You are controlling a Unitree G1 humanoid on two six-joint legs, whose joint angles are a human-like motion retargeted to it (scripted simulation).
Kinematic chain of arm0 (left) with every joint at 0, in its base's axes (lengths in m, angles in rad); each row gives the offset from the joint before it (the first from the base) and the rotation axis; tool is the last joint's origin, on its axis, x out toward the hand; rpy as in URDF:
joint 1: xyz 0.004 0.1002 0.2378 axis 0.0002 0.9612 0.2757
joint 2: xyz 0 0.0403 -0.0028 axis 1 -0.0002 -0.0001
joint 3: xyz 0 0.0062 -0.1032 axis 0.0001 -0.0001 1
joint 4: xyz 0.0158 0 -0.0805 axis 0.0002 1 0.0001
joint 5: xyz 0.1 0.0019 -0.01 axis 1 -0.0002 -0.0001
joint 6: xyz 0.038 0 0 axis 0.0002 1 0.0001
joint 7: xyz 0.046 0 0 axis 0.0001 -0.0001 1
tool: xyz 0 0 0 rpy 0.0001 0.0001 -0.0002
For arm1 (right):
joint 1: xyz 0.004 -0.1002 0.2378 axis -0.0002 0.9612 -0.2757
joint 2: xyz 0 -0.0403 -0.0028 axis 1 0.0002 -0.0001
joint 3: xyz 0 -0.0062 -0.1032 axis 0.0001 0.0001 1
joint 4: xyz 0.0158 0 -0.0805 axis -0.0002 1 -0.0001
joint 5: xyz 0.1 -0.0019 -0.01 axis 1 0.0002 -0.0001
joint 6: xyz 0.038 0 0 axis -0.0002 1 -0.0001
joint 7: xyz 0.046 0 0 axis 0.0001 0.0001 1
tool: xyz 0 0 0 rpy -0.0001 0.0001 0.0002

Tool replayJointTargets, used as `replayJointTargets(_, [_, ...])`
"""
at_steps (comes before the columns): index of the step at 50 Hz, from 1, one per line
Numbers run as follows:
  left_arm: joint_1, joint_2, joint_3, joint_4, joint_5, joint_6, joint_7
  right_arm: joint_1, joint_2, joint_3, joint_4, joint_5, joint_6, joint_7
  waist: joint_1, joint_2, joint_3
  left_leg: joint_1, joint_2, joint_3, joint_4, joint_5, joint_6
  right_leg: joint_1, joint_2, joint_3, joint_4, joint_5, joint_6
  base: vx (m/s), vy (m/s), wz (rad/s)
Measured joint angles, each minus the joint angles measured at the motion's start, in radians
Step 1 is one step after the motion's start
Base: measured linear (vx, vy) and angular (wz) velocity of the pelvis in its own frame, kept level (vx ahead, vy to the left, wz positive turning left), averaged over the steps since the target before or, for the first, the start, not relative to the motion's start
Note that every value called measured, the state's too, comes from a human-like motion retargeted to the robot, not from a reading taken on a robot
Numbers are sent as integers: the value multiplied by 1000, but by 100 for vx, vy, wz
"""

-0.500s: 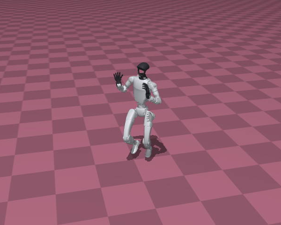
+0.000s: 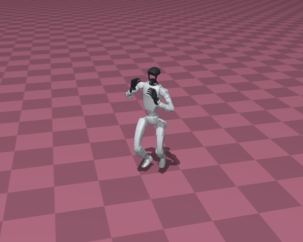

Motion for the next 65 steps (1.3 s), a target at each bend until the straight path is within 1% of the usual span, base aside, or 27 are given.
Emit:
replayJointTargets(3, [-46, 23, -15, -29, 36, -14, 32, -13, 9, 4, -3, -36, -2, -54, -8, -7, 82, 64, -8, 19, -14, -203, 49, -34, -25, -8, 151, -30, 26, -9, -2, -6])
replayJointTargets(5, [-82, 38, -40, -38, 77, -24, 38, -20, 25, 14, 2, -51, -9, -67, -25, -44, 112, 89, -37, 38, -48, -250, 80, -57, -73, 7, 224, -39, 37, -10, -8, 38])
replayJointTargets(8, [-119, 43, -79, -27, 101, -40, 33, -45, 60, 54, 3, -41, -25, -50, -30, -53, 115, 117, -46, 12, -121, -197, 71, -21, -68, 8, 163, -44, 27, 0, -12, 41])
replayJointTargets(13, [-145, 3, -146, 12, 108, -34, -36, -108, 86, 142, 1, 15, -54, 51, -1, -20, 68, 66, 48, -16, -159, 53, -12, 98, -18, -53, -140, 12, -32, 6, -19, 52])
replayJointTargets(15, [-150, -14, -161, 25, 96, -28, -74, -126, 82, 167, 11, 47, -56, 84, 31, 1, 52, 4, 101, -14, -112, 103, -27, 126, 7, -93, -239, 45, -56, 8, -19, 32])
replayJointTargets(17, [-144, -29, -161, 35, 76, -21, -104, -133, 75, 179, 26, 79, -48, 107, 67, 24, 37, -66, 127, -8, -88, 110, -33, 141, 30, -130, -314, 86, -62, 11, -15, 17])
replayJointTargets(19, [-129, -45, -154, 43, 51, -14, -122, -129, 72, 182, 36, 109, -43, 119, 93, 40, 15, -128, 107, 5, -128, 127, -41, 143, 37, -159, -364, 148, -50, 16, -10, 20])
replayJointTargets(21, [-106, -60, -147, 45, 28, -11, -122, -119, 73, 179, 36, 130, -42, 119, 98, 42, -3, -165, 34, 18, -222, 180, -55, 128, 27, -152, -361, 207, -13, 18, -6, 42])
replayJointTargets(23, [-76, -75, -147, 40, 6, -6, -107, -110, 76, 177, 28, 140, -43, 110, 96, 41, -5, -189, -26, 24, -261, 221, -55, 105, 18, -138, -285, 227, 16, 15, -6, 41])
replayJointTargets(25, [-67, -78, -144, 29, -9, -4, -86, -108, 74, 176, 18, 147, -45, 99, 88, 39, -8, -204, -66, 21, -234, 210, -24, 77, 12, -118, -165, 200, 39, 14, -7, 31])
replayJointTargets(27, [-75, -64, -147, 12, -11, -2, -58, -119, 64, 178, 5, 151, -47, 89, 75, 30, -3, -208, -109, 3, -173, 107, 41, 47, -4, -85, 11, 130, 64, 16, -8, 35])
replayJointTargets(30, [-129, -26, -162, -24, 25, -3, -20, -144, 56, 175, -9, 136, -44, 84, 57, 12, 31, -217, -157, -25, -42, -81, 142, 7, -27, -45, 287, 63, 81, 14, -10, 44])
replayJointTargets(32, [-206, -3, -187, -39, 47, -9, -2, -165, 68, 159, -17, 124, -44, 85, 48, 9, 59, -202, -175, -43, -32, -96, 151, -3, -10, -16, 344, 41, 71, 10, -13, 58])
replayJointTargets(33, [-241, -3, -202, -36, 49, -15, 2, -167, 75, 149, -20, 124, -44, 86, 43, 8, 68, -181, -181, -56, -63, -69, 136, 3, -3, -2, 329, 41, 62, 9, -14, 74])
replayJointTargets(35, [-279, -17, -221, -33, 42, -30, -1, -159, 88, 132, -31, 131, -52, 90, 20, 8, 64, -133, -187, -71, -154, 44, 85, 27, 1, 26, 239, 56, 44, 7, -15, 99])
replayJointTargets(38, [-291, -47, -231, -28, 10, -49, -18, -140, 112, 122, -32, 151, -62, 108, -17, 9, 28, -118, -178, -81, -282, 328, -24, 53, 9, 62, 27, 147, 24, 2, -16, 117])
replayJointTargets(40, [-305, -60, -240, -27, -11, -52, -27, -137, 117, 119, -29, 160, -62, 132, -24, 21, 10, -149, -139, -86, -258, 402, -67, 58, 36, 71, -86, 208, 12, -5, -16, 96])
replayJointTargets(42, [-314, -70, -250, -31, -39, -40, -33, -141, 104, 128, -27, 164, -52, 147, -24, 29, 7, -180, -56, -56, -114, 352, -42, 62, 60, 61, -135, 215, 1, -9, -16, 80])
replayJointTargets(43, [-313, -73, -252, -37, -46, -37, -33, -142, 94, 135, -28, 164, -47, 153, -23, 24, 8, -190, -13, -35, -17, 314, -16, 56, 65, 55, -128, 182, -11, -12, -17, 59])
replayJointTargets(47, [-315, -46, -249, -54, -85, -19, -26, -187, 21, 153, -28, 163, -21, 178, 18, 44, 34, -212, 193, -33, 402, 109, 79, 50, 135, 1, -77, -81, -106, -10, -17, 2])
replayJointTargets(48, [-311, -36, -249, -55, -98, -14, -28, -205, 0, 159, -27, 161, -17, 186, 31, 59, 48, -205, 235, -42, 471, 68, 87, 47, 159, -15, -62, -137, -127, -8, -15, -48])
replayJointTargets(50, [-303, -23, -242, -50, -136, -7, -53, -249, -40, 171, -15, 156, -18, 201, 70, 113, 89, -175, 310, -61, 527, 10, 74, 58, 228, -47, -84, -171, -154, -7, -13, -66])
replayJointTargets(53, [-226, -58, -220, -12, -126, -3, -89, -220, -31, 199, 0, 140, -26, 217, 87, 152, 98, -82, 291, -18, 352, 43, 18, 103, 246, -61, -193, -64, -129, -2, -9, -24])
replayJointTargets(56, [-159, -93, -208, 18, -74, -2, -70, -169, 1, 216, 16, 122, -42, 237, 53, 157, 61, -14, 205, 57, 65, 132, -43, 96, 191, -75, -273, 72, -84, 3, -5, 31])
replayJointTargets(58, [-147, -105, -206, 27, -32, -2, -34, -152, 16, 216, 25, 112, -56, 244, 13, 147, 36, 26, 128, 105, -111, 179, -60, 59, 133, -75, -272, 126, -53, 7, -3, 67])
replayJointTargets(60, [-160, -104, -204, 25, 1, -4, 6, -150, 30, 205, 23, 104, -63, 239, -21, 137, 15, 61, 69, 143, -229, 173, -47, 24, 80, -77, -262, 106, -50, 9, -2, 67])
replayJointTargets(65, [-227, -99, -188, 5, 37, -21, 73, -142, 57, 166, 38, 105, -63, 194, -42, 136, 4, 69, 50, 115, -184, 41, -13, -8, 40, -94, -220, -20, -98, 10, -4, 25])
